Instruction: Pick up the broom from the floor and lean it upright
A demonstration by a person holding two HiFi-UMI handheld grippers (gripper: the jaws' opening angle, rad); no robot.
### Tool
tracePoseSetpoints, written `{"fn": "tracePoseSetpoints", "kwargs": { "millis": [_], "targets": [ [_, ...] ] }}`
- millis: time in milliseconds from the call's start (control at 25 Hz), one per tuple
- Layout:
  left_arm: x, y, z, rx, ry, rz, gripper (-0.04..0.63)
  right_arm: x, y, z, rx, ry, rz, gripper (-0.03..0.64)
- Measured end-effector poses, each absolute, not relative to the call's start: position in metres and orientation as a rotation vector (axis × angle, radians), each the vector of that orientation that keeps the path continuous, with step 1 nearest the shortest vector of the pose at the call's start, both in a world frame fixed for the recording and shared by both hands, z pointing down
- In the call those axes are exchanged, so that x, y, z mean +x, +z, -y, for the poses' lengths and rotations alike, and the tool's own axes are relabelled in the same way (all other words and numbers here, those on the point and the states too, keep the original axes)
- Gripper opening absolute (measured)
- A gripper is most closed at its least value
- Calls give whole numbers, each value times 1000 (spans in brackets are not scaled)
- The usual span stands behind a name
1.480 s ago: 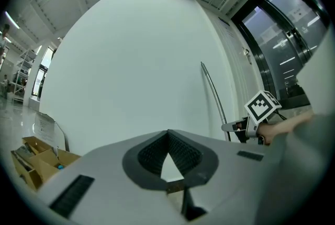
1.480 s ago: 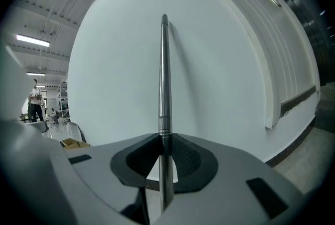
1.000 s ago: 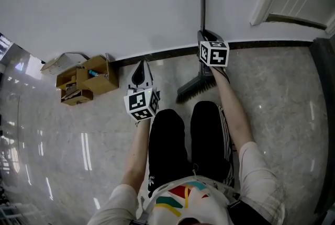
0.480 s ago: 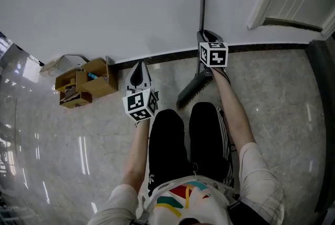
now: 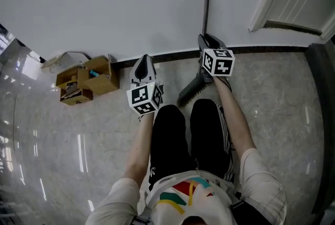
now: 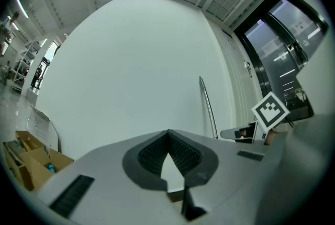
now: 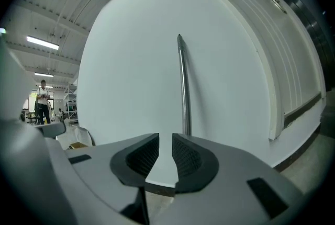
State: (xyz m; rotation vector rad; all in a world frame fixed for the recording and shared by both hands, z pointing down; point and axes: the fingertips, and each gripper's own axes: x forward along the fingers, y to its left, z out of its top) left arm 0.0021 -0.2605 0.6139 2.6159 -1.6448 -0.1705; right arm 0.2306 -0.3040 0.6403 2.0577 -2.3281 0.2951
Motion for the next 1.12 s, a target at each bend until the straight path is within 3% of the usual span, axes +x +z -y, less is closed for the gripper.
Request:
{"fn": "tracePoseSetpoints", "kwargs": {
  "millis": [440, 800, 1120],
  "targets": [
    [39, 631, 260, 2718, -149, 1586, 44, 190, 643, 259, 2008, 306, 2444, 83],
    [17, 741, 295, 2582, -91, 1573, 44, 167, 754, 275, 1871, 563, 2511, 83],
    [13, 793, 300, 2623, -57, 1593, 44, 128, 822, 278, 1725, 517, 2543, 83]
  ]
}}
